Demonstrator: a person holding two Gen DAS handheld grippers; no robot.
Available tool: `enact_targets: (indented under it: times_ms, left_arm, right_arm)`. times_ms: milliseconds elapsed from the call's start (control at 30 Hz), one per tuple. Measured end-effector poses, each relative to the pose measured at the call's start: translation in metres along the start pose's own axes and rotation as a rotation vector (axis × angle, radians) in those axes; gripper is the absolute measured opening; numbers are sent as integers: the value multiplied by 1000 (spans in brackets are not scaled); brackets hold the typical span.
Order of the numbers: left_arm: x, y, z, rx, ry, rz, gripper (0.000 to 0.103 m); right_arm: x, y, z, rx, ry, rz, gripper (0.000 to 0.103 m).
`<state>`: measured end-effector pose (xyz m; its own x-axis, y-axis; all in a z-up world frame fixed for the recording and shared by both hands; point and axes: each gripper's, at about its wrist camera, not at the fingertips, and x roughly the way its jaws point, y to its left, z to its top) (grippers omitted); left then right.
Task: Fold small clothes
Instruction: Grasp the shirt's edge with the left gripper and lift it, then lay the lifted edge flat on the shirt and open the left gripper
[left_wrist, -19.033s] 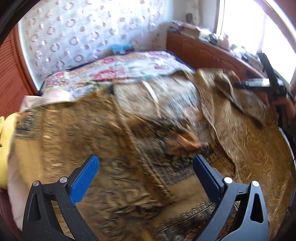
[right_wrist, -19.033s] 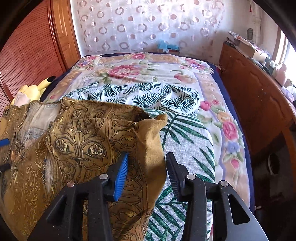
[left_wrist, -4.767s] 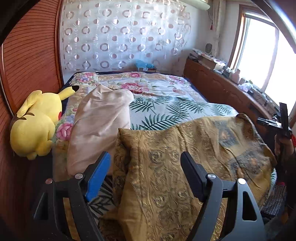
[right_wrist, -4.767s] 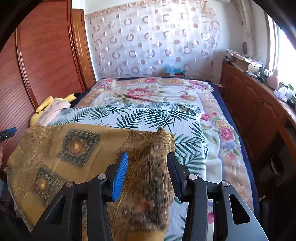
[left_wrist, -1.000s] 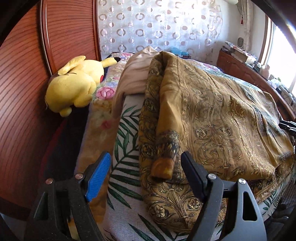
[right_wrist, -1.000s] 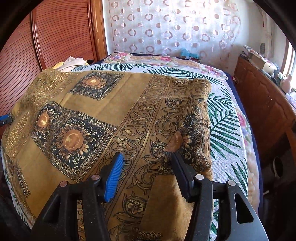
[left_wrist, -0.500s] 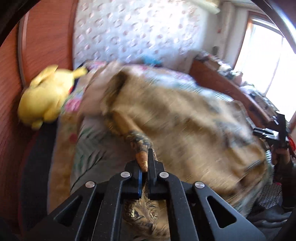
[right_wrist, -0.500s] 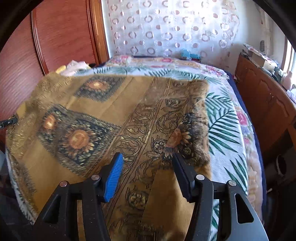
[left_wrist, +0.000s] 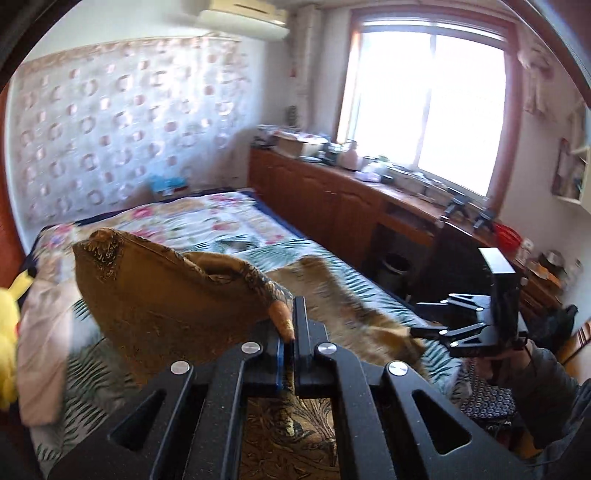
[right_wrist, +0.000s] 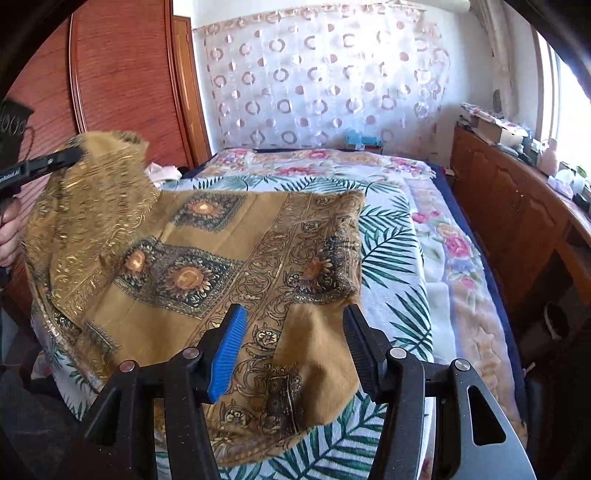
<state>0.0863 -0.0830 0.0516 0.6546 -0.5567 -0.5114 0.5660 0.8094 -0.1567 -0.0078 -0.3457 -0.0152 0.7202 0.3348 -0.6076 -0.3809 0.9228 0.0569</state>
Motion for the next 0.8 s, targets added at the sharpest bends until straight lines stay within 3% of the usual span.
enact_targets:
  times_ms: [133,200,267,333,433,800]
  left_arm:
    - [23,-27,7,49,28,-33,7]
    - [33,-29,4,49,58,-41,20]
    - [33,-29,0,50,60,-38,45]
    - [30,-22,-5,45,55,-10,54]
    - [20,-5,-12,13,34,30,77]
    - [2,39,-56,-59,24,211,79]
  right_arm:
    - [-5,3,-4,13,-16,18,57]
    - [-5,4,-10,19,-20,25,57]
    - [-2,3,-13,25,-18,32,57]
    - [1,6,-15,32,-14,39,57]
    - [7,6,-13,41,-3,64,57]
    - [76,32,20,-15,86,118,57]
